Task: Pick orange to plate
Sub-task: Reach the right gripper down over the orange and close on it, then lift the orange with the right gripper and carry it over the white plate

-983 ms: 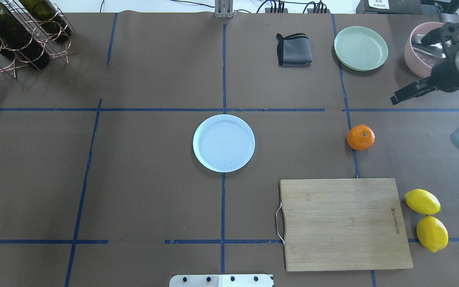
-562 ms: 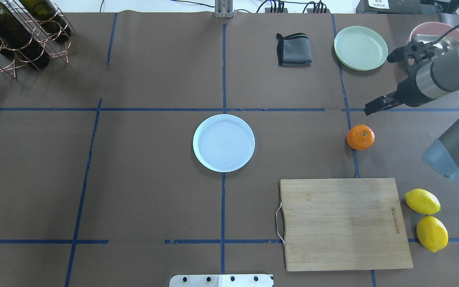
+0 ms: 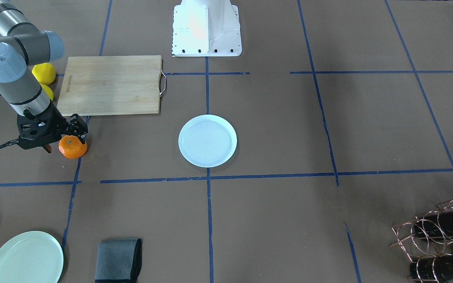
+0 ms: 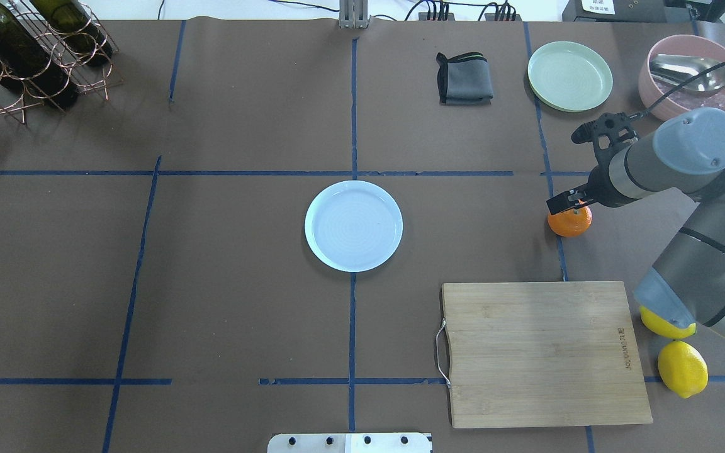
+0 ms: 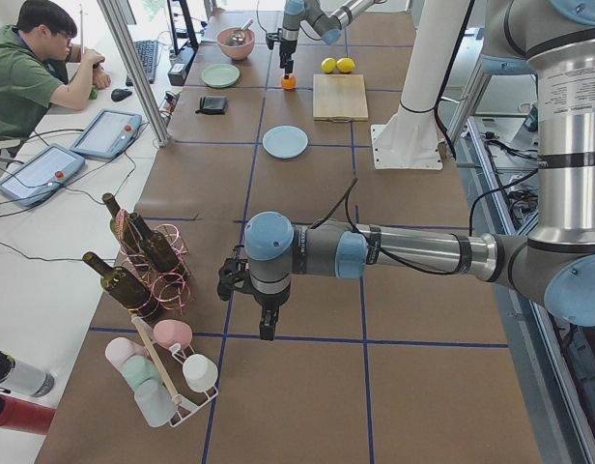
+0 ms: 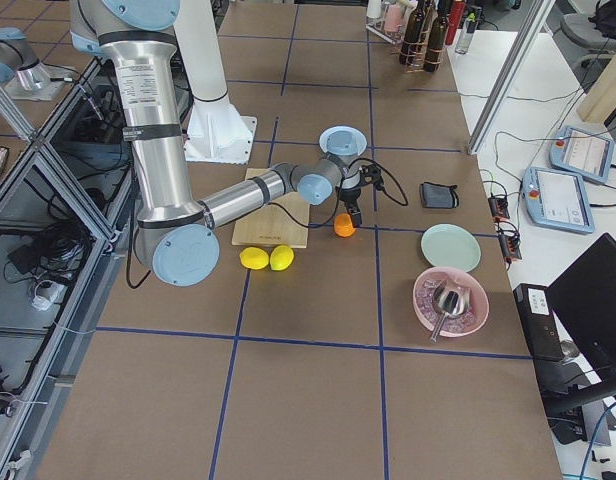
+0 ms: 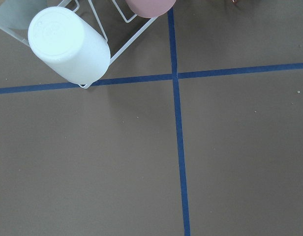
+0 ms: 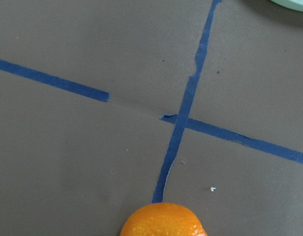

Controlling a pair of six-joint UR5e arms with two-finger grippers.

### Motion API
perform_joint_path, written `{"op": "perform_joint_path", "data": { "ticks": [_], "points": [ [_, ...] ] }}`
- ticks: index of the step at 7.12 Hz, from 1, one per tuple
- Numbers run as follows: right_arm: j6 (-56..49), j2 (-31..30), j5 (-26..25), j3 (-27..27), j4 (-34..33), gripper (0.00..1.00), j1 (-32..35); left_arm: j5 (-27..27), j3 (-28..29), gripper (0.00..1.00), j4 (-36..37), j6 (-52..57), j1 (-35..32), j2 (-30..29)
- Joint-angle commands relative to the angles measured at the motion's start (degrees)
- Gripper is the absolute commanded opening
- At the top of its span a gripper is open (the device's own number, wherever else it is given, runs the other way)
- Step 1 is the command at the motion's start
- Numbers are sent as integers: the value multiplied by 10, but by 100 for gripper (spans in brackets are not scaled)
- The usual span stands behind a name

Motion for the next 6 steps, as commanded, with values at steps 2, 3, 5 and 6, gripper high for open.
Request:
{"op": "perform_joint_path", "data": {
  "ticks": [2,3,5,6],
  "points": [
    [1,0,-16,-15,0,100,-18,0,-4,100,0,-1,0,-1],
    [1,0,-16,-15,0,100,-20,0,-3,100,0,-1,0,-3],
    [1,0,-17,-17,1,100,-27,0,-4,100,0,-1,0,-4],
    [0,6,-25,-16,0,47,-28,0,-4,100,0,-1,0,-5]
  ]
}}
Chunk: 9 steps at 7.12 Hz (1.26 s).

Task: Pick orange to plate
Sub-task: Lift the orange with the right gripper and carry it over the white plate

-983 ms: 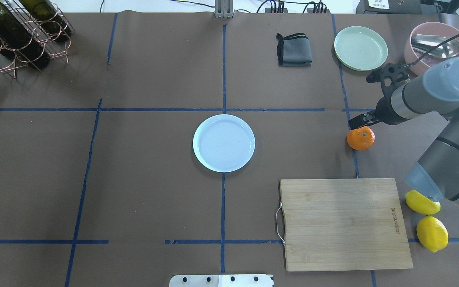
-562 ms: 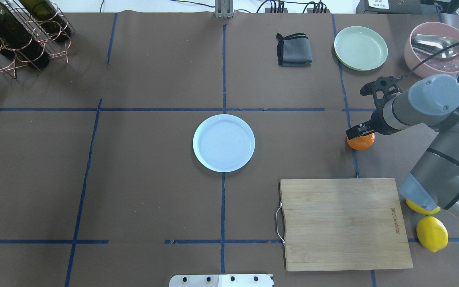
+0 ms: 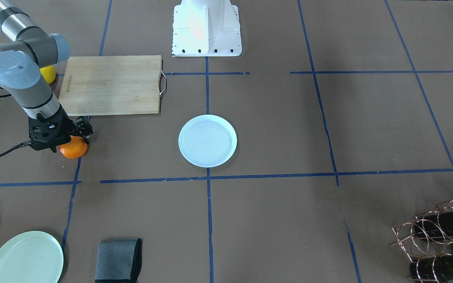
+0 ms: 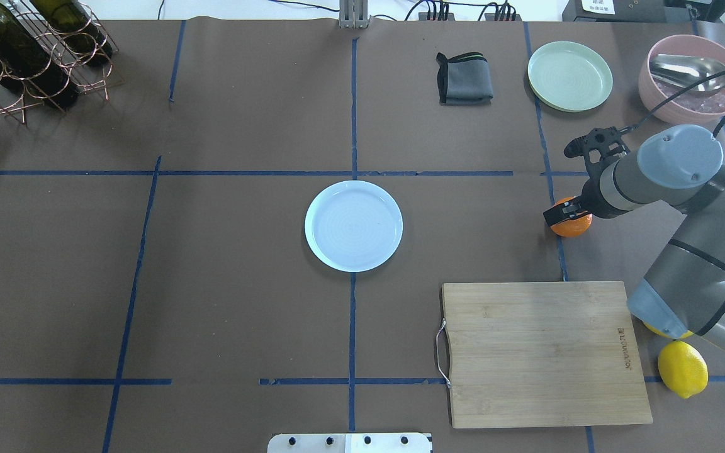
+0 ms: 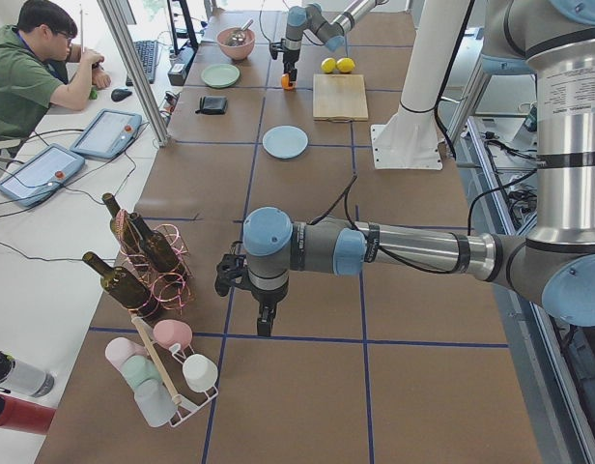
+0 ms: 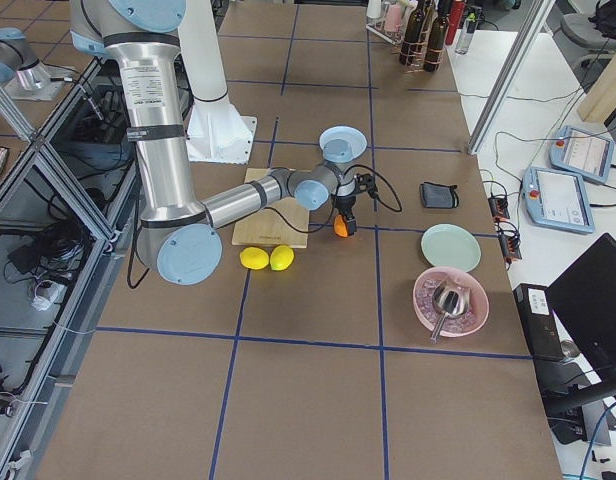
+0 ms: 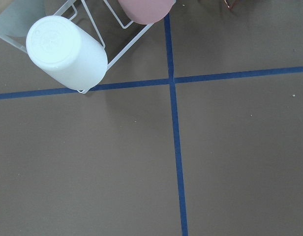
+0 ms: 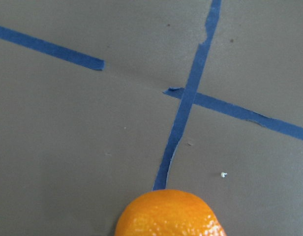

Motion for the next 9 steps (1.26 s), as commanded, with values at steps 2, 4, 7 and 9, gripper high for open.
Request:
{"op": "perform_joint_path", "data": {
  "ticks": [2,4,7,9],
  "points": [
    [0,15,-7,7,0,0,-5,0,0,100,0,1,0,-2],
    [47,104,-8,3,-41,0,-22,0,-3,100,0,1,-1,-1],
    [197,319,-93,-85,-158,0,-108,0,-8,100,0,1,-1,1],
    [254,427,-125,-194,-155,2,-145,0,-9,100,0,1,-1,1]
  ]
}}
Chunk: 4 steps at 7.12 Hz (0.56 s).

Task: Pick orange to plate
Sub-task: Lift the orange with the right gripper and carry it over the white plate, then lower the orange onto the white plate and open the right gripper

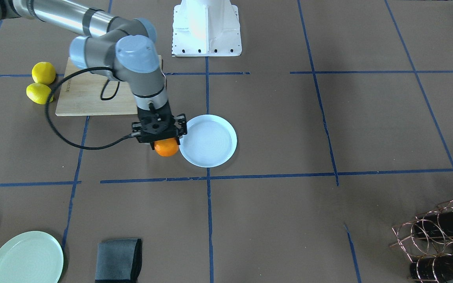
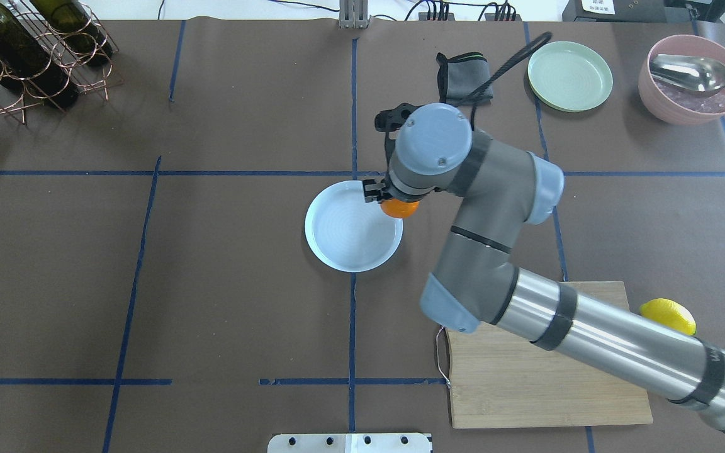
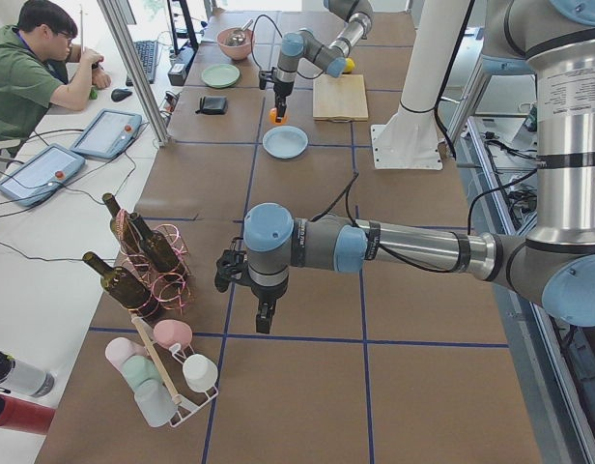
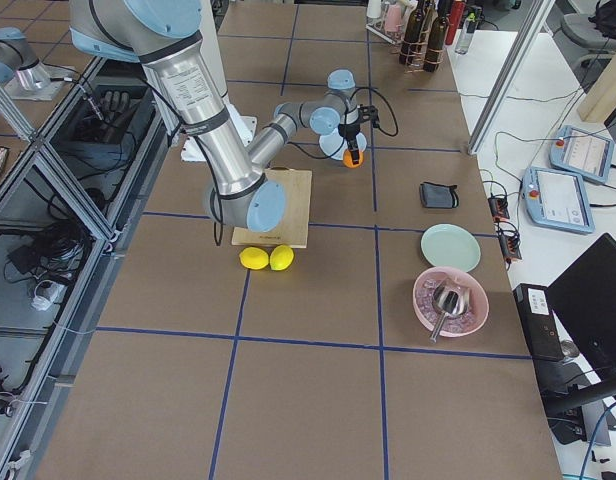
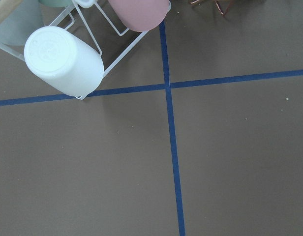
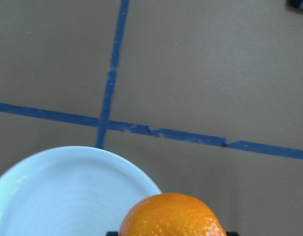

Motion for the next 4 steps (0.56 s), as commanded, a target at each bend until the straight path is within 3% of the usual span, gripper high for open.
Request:
{"op": "perform_joint_path", "data": {
  "ticks": [1,4],
  "points": [
    [54,88,-39,-101,-1,7,-38,0,0,100,0,0,0,0],
    [52,73,-46,-99,-5,18,-44,0,0,100,0,0,0,0]
  ]
}}
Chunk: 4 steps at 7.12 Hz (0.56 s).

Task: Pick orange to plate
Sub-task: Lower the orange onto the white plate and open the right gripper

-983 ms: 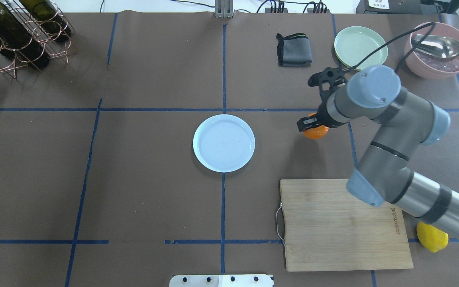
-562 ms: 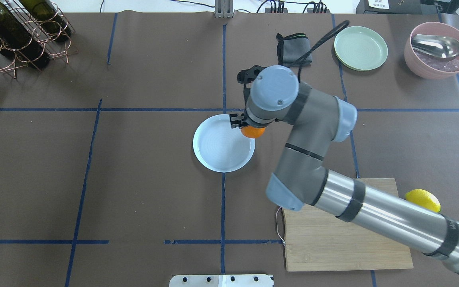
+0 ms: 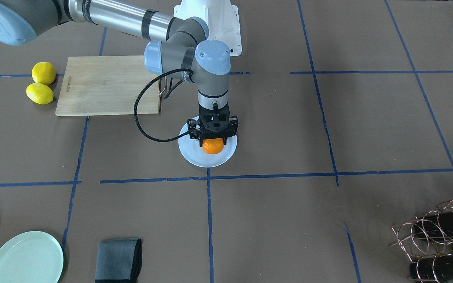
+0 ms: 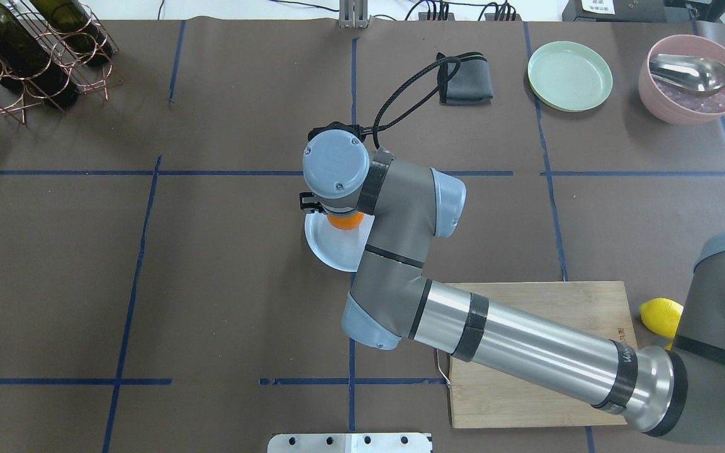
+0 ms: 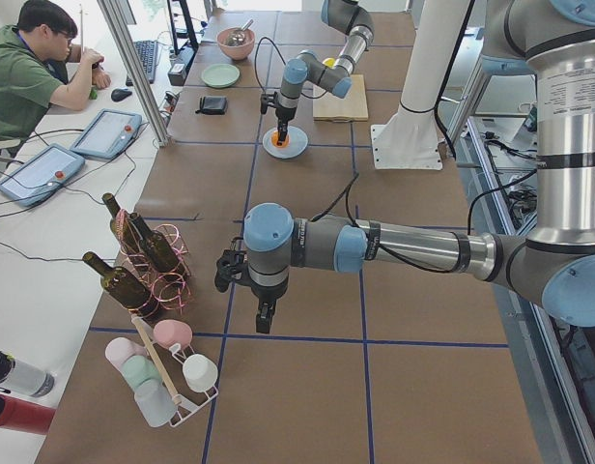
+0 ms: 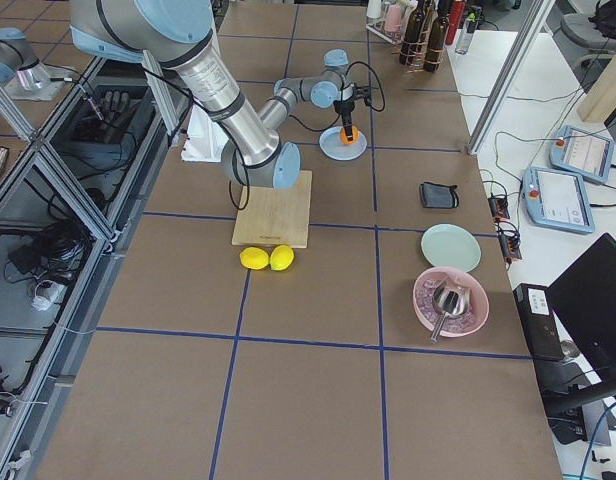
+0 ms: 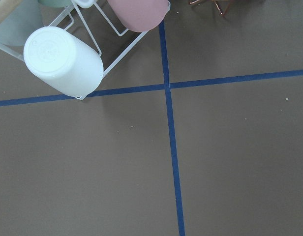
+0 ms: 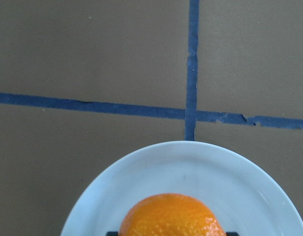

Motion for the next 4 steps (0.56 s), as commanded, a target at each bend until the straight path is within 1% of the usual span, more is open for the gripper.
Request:
{"op": "perform_joint_path", "data": {
  "ticks": [1,2,3,4],
  "points": [
    [-1,-10,-2,4,-2,24,-2,0,0,100,0,0,0,0],
    [-1,-10,-2,4,-2,54,-2,-1,0,100,0,0,0,0],
    [-1,-9,-3,7,-1,100,-1,0,0,100,0,0,0,-1],
    [-3,-10,0,20,-2,100,6,-1,1,100,0,0,0,0]
  ]
}}
